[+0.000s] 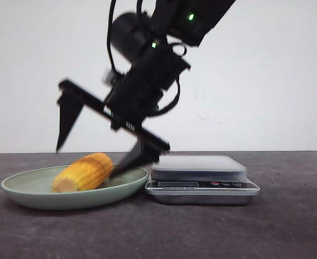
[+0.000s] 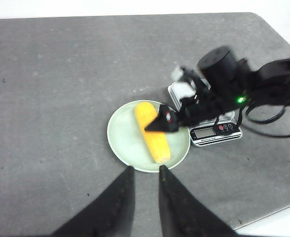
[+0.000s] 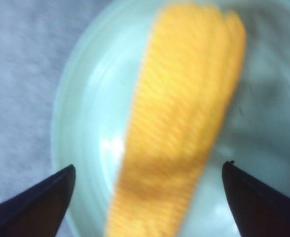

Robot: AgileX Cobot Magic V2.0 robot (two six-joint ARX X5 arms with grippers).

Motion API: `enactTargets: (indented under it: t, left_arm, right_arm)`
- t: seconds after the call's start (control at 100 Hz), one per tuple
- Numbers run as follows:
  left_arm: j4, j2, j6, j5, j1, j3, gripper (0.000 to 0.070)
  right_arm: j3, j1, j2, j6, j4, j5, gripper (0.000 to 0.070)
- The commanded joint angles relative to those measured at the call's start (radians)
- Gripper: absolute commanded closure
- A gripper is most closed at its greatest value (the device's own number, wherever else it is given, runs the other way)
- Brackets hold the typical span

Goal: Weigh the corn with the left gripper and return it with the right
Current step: 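Open the right gripper and raise it away from the plate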

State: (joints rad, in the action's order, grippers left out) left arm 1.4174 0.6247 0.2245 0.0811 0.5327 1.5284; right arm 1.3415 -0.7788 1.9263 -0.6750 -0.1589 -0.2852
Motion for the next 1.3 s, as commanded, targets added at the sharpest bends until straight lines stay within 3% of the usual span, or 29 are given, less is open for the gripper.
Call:
enactTargets:
  t: [0.0,0.04,0.07,0.12,0.17,0.21,0.35,0.47,0.64,0.83,0.95,1.1,1.29]
  left_arm:
    - [0.005,0.008,0.002,0.006,0.005,0.014,0.0643]
    - [0.006,0.008,0.002,0.006,0.005,0.014,0.0643]
    - [0.007,0.008,0.003,0.006,0.005,0.014,0.0643]
    - [0.011,0.008,0.004,0.006,0.005,0.014,0.0643]
    - [0.019,0.008,0.004,0.006,0.005,0.014,0.0643]
    - [0.026,0.008,0.003,0.006,0.005,0.014,0.0643]
    - [0.027,0.006,0.003,0.006,0.005,0.013,0.0643]
    - [0.027,0.006,0.000,0.006,0.005,0.013,0.0643]
    - [0.027,0.006,-0.022,0.006,0.005,0.013,0.0643]
    - [0.026,0.006,-0.014,0.005,0.005,0.013,0.0643]
    - [0.026,0.006,0.004,0.005,0.005,0.014,0.0643]
    - [0.025,0.007,0.004,0.005,0.005,0.014,0.0643]
    - [0.025,0.007,0.004,0.005,0.005,0.014,0.0643]
  right_arm:
    - [0.047,0.014,-0.061,0.063,0.049,0.004,0.0086]
    - [0.065,0.024,-0.095,0.082,0.050,0.005,0.0105]
    - [0.078,0.031,-0.124,0.102,0.046,0.006,0.0166]
    - [0.092,0.036,-0.174,0.152,0.027,0.015,0.0373]
    - [0.093,0.036,-0.238,0.220,-0.019,0.074,0.0599]
    - [0.093,0.031,-0.291,0.273,-0.073,0.156,0.0700]
    - [0.092,-0.031,-0.456,0.347,-0.243,0.509,0.0693]
    - [0.072,-0.087,-0.603,0.447,-0.276,0.627,0.0693]
    - [-0.002,-0.189,-0.824,0.575,-0.277,0.675,0.0693]
    - [-0.193,-0.247,-1.077,0.591,-0.239,0.756,0.0693]
    - [-0.295,-0.248,-1.206,0.623,-0.219,0.754,0.0693]
    - [-0.309,-0.248,-1.291,0.593,-0.330,0.757,0.0693]
    - [-0.307,-0.248,-1.360,0.593,-0.340,0.757,0.0693]
